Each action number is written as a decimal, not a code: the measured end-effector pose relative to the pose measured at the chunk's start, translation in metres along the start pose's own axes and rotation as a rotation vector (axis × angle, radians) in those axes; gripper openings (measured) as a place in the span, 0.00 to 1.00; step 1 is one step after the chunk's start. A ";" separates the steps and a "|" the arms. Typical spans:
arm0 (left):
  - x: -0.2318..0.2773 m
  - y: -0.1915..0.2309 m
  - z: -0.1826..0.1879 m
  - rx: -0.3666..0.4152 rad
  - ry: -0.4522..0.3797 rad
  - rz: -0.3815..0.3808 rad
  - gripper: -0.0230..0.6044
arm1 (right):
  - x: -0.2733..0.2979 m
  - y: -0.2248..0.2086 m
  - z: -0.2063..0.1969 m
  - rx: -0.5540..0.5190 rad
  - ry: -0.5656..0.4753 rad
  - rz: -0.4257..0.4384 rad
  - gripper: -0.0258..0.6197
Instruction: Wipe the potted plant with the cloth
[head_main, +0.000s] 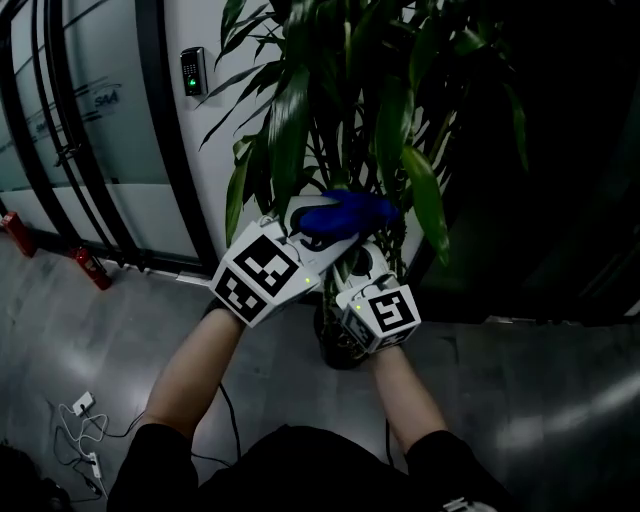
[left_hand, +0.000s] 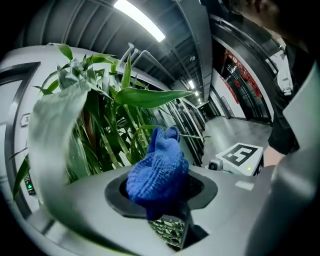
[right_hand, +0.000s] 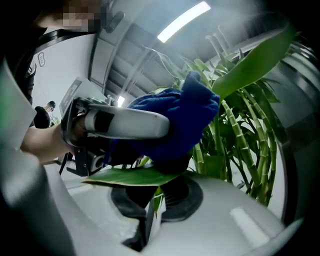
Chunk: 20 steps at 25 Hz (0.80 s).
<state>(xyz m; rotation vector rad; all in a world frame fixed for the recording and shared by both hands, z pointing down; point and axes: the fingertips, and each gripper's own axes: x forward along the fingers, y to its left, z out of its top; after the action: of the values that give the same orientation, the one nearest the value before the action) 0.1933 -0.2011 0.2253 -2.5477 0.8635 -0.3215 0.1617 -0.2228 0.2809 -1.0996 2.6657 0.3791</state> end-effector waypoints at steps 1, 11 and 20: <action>-0.002 -0.002 -0.002 -0.003 0.002 -0.005 0.28 | -0.001 0.001 -0.002 -0.006 0.007 -0.003 0.04; -0.021 -0.025 -0.013 -0.044 -0.008 -0.039 0.28 | -0.008 0.015 -0.011 0.019 0.038 0.002 0.04; -0.033 -0.043 -0.018 -0.101 -0.027 -0.057 0.28 | -0.019 0.027 -0.015 0.043 0.054 0.000 0.04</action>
<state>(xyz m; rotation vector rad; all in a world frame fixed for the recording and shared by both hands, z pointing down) 0.1840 -0.1553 0.2587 -2.6673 0.8171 -0.2673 0.1541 -0.1964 0.3047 -1.1123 2.7067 0.2946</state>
